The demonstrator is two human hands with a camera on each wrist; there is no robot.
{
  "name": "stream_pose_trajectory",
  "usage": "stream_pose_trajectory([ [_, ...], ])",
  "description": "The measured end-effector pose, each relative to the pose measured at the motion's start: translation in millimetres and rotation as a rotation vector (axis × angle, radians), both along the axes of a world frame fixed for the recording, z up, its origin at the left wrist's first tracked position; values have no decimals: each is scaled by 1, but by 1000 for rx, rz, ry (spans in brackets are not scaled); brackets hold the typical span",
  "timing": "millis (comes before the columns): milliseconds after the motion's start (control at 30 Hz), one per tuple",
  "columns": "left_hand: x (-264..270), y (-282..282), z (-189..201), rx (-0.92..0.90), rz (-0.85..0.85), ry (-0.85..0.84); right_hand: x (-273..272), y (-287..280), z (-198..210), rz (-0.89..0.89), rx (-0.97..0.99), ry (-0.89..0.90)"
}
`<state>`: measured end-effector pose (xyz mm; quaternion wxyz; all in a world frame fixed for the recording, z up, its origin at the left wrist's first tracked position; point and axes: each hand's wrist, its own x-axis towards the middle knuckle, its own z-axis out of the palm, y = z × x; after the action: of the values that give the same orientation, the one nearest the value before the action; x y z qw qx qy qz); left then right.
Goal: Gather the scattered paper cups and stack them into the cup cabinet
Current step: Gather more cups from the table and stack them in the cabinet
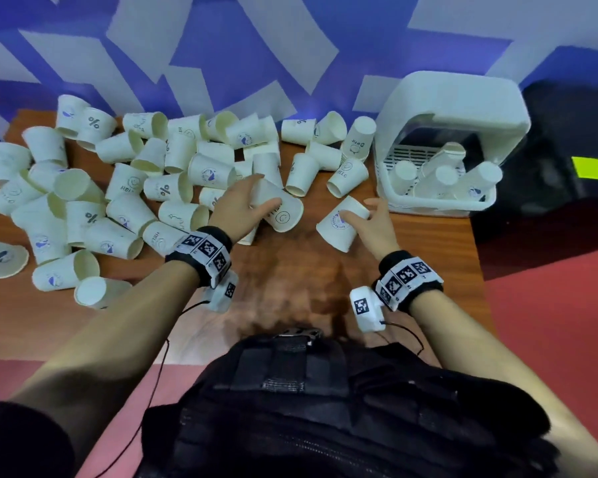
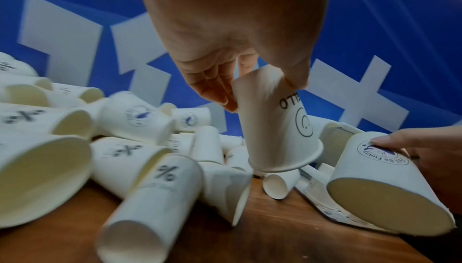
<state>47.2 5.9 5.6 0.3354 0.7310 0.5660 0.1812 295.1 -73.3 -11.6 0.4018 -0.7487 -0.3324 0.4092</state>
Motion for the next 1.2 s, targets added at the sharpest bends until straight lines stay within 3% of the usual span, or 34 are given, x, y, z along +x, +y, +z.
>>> stream_pose_trajectory([
  [367, 138, -2, 9, -53, -127, -103, 119, -28, 18, -51, 69, -119],
  [633, 214, -10, 8, -60, -123, -193, 197, -42, 34, -154, 194, -197],
  [933, 263, -14, -2, -76, -55, -294, 266, -24, 30, -215, 269, -431],
  [1200, 287, 0, 1, -36, -29, -289, 291, 5, 13, -121, 262, -436],
])
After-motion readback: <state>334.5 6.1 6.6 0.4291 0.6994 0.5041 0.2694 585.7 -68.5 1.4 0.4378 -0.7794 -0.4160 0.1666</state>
